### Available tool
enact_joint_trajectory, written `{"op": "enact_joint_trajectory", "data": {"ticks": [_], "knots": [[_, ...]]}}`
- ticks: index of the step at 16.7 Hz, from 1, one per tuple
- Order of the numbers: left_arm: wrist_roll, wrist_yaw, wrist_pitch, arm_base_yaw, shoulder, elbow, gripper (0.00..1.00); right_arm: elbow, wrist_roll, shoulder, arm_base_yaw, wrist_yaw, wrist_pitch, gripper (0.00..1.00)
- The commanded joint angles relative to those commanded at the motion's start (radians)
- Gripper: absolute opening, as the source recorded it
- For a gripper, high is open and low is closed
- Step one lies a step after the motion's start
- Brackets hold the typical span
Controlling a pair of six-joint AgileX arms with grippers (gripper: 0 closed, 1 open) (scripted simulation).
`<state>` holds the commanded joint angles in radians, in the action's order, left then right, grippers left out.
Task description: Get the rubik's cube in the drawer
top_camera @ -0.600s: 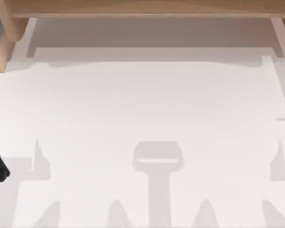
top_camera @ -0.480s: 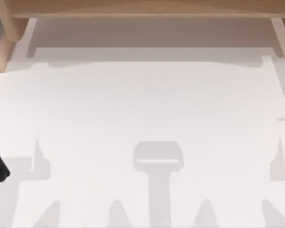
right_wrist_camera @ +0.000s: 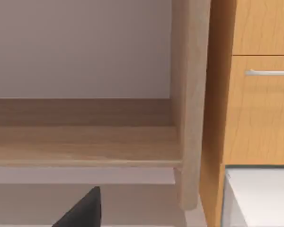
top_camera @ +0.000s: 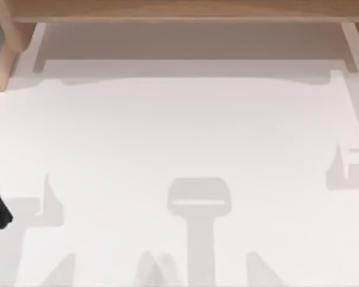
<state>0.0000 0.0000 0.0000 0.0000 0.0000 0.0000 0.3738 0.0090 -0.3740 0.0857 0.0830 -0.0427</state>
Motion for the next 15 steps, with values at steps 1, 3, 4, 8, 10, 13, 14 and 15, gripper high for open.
{"op": "enact_joint_trajectory", "data": {"ticks": [1, 3, 4, 8, 10, 13, 14, 15], "knots": [[0.000, 0.000, 0.000, 0.000, 0.000, 0.000, 1.00, 0.082, 0.000, -0.090, 0.017, 0.018, -0.006, 1.00], [0.000, 0.000, 0.000, 0.000, 0.000, 0.000, 1.00, 0.253, 0.000, -0.287, 0.051, 0.056, -0.016, 1.00], [0.000, 0.000, 0.000, 0.000, 0.000, 0.000, 1.00, 0.339, -0.001, -0.390, 0.068, 0.075, -0.020, 1.00], [0.000, 0.000, 0.000, 0.000, 0.000, 0.000, 1.00, 0.666, -0.003, -0.790, 0.133, 0.150, -0.039, 1.00], [0.000, 0.000, 0.000, 0.000, 0.000, 0.000, 1.00, 0.811, -0.002, -0.957, 0.163, 0.184, -0.050, 1.00], [0.000, 0.000, 0.000, 0.000, 0.000, 0.000, 1.00, 0.992, 0.001, -1.143, 0.199, 0.226, -0.069, 1.00], [0.000, 0.000, 0.000, 0.000, 0.000, 0.000, 1.00, 1.041, 0.003, -1.189, 0.209, 0.236, -0.076, 1.00], [0.000, 0.000, 0.000, 0.000, 0.000, 0.000, 1.00, 1.083, 0.004, -1.227, 0.217, 0.245, -0.082, 1.00]]}}
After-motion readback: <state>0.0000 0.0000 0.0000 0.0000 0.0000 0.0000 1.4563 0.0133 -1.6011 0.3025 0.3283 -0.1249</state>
